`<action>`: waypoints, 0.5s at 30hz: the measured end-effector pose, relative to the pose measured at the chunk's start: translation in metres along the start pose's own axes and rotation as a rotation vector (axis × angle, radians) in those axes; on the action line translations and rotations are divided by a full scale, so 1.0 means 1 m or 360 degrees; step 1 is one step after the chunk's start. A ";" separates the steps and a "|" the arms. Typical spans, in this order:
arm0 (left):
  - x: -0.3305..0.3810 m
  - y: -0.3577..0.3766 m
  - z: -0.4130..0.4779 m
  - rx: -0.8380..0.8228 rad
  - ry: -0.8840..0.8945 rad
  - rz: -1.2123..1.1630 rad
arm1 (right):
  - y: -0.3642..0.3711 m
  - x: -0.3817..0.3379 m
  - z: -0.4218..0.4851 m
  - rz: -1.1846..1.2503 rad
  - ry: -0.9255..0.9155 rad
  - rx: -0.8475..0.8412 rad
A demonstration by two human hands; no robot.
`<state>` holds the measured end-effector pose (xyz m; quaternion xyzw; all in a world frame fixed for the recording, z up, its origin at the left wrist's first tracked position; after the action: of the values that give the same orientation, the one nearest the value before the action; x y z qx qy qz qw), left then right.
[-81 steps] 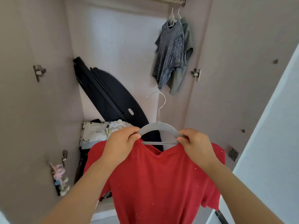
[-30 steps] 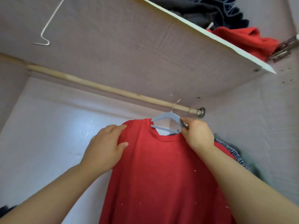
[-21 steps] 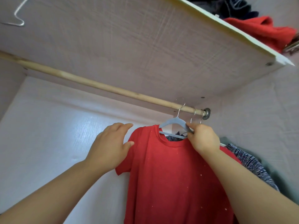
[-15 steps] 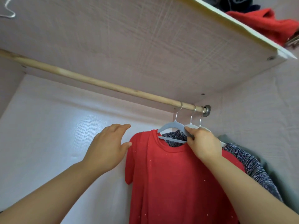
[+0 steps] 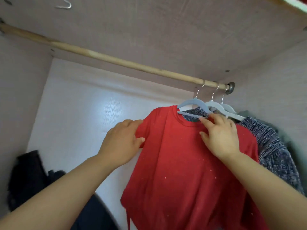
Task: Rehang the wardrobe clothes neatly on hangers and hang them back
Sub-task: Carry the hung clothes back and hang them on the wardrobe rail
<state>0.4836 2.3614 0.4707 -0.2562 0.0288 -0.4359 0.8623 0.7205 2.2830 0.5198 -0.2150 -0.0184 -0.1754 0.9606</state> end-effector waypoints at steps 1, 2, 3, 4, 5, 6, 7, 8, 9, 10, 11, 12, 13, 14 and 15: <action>-0.006 0.000 -0.010 -0.0031 -0.0012 0.0014 | 0.004 -0.014 -0.014 0.0050 -0.0034 -0.0013; -0.013 0.002 -0.022 -0.0074 -0.0030 0.0042 | 0.011 -0.030 -0.029 0.0111 -0.0061 -0.0057; -0.021 0.006 -0.036 -0.0126 -0.0057 0.0072 | 0.020 -0.047 -0.045 0.0170 -0.0084 -0.0133; -0.031 0.010 -0.052 -0.0187 -0.0098 0.0095 | 0.032 -0.065 -0.064 0.0227 -0.0110 -0.0235; -0.042 0.015 -0.070 -0.0257 -0.0154 0.0111 | 0.045 -0.086 -0.084 0.0281 -0.0146 -0.0346; -0.053 0.021 -0.091 -0.0338 -0.0215 0.0127 | 0.059 -0.107 -0.107 0.0335 -0.0183 -0.0458; -0.064 0.027 -0.114 -0.0426 -0.0271 0.0154 | 0.071 -0.128 -0.131 0.0393 -0.0214 -0.0569; -0.074 0.033 -0.138 -0.0512 -0.0326 0.0195 | 0.082 -0.151 -0.157 0.0456 -0.0246 -0.0676; -0.084 0.037 -0.164 -0.0596 -0.0386 0.0242 | 0.091 -0.174 -0.184 0.0517 -0.0281 -0.0781; -0.095 0.040 -0.192 -0.0677 -0.0454 0.0291 | 0.098 -0.196 -0.211 0.0576 -0.0319 -0.0879; -0.106 0.042 -0.220 -0.0757 -0.0529 0.0336 | 0.104 -0.218 -0.238 0.0634 -0.0361 -0.0968; -0.116 0.042 -0.250 -0.0836 -0.0610 0.0373 | 0.108 -0.239 -0.266 0.0690 -0.0404 -0.1049; -0.127 0.042 -0.281 -0.0911 -0.0694 0.0401 | 0.111 -0.259 -0.293 0.0747 -0.0444 -0.1117; -0.137 0.040 -0.313 -0.0978 -0.0779 0.0426 | 0.112 -0.278 -0.318 0.0807 -0.0483 -0.1176; -0.147 0.036 -0.345 -0.1042 -0.0868 0.0446 | 0.114 -0.296 -0.342 0.0870 -0.0527 -0.1241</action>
<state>0.3251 2.3481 0.1295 -0.6149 -0.0287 -0.1991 0.7625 0.4689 2.3332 0.1304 -0.5797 -0.0466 0.1253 0.8038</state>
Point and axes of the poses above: each hand's wrist, its own z-axis towards the middle knuckle, its own y-axis out of the palm, x = y × z, the point moved 10 cm from there along z, towards the middle knuckle, and after that the axes turned 1 degree about -x, right-handed, at the moved point
